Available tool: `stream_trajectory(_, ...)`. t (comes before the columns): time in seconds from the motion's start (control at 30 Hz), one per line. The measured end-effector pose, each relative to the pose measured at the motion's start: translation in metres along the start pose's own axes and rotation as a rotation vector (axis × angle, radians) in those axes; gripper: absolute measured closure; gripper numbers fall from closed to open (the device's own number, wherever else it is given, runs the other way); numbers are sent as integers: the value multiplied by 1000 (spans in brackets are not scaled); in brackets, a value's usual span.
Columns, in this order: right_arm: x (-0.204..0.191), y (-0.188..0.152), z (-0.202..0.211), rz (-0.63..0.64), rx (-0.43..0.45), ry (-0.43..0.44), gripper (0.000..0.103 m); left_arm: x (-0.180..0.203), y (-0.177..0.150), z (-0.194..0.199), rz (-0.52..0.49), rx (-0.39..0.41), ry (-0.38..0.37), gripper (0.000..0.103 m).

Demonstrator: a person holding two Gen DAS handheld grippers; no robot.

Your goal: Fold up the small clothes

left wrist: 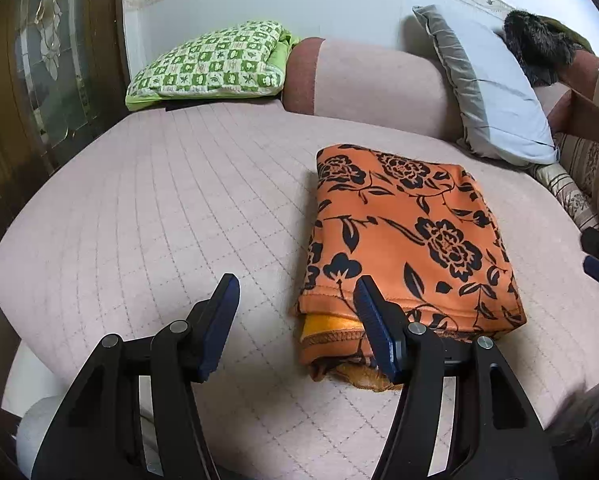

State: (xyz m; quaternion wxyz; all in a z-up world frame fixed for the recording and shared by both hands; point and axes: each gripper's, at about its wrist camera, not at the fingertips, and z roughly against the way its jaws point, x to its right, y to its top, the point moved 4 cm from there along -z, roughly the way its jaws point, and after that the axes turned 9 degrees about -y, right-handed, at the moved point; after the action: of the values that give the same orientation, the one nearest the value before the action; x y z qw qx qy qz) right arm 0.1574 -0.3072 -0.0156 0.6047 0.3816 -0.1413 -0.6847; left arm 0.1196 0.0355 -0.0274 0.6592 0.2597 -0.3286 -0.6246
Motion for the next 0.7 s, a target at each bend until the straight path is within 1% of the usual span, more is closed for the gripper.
stream_trajectory(0.1, -8, 7, -9, 21, -23, 5, 42, 2, 3, -1, -12, -3, 6, 43)
stream_trajectory(0.23, -13, 18, -27, 19, -69, 27, 42, 3, 11, -3, -21, -2, 42, 43)
stream_trajectory(0.3, -16, 27, -42, 31, -96, 9, 42, -1, 17, -6, -9, -8, 61, 43)
stream_trajectory(0.33, -17, 31, -49, 41, -108, -3, 42, -4, 23, -9, 1, -22, 58, 43)
stream_trajectory(0.4, -20, 43, -69, 57, -141, -16, 42, -15, 39, -17, 55, -53, 17, 43)
stream_trajectory(0.47, -21, 53, -85, 70, -172, -17, 42, -29, 62, -34, 140, -104, -57, 43)
stream_trajectory(0.5, -21, 59, -95, 72, -187, -12, 42, -33, 72, -44, 167, -130, -89, 43)
stream_trajectory(0.57, -19, 69, -111, 65, -222, 4, 43, -36, 91, -64, 190, -176, -133, 43)
stream_trajectory(0.63, -19, 83, -126, 75, -241, 7, 45, -35, 112, -82, 187, -183, -148, 43)
stream_trajectory(0.67, -20, 90, -132, 80, -243, 11, 46, -33, 124, -95, 186, -189, -171, 43)
stream_trajectory(0.7, -19, 96, -139, 82, -262, 15, 49, -32, 130, -105, 192, -200, -183, 43)
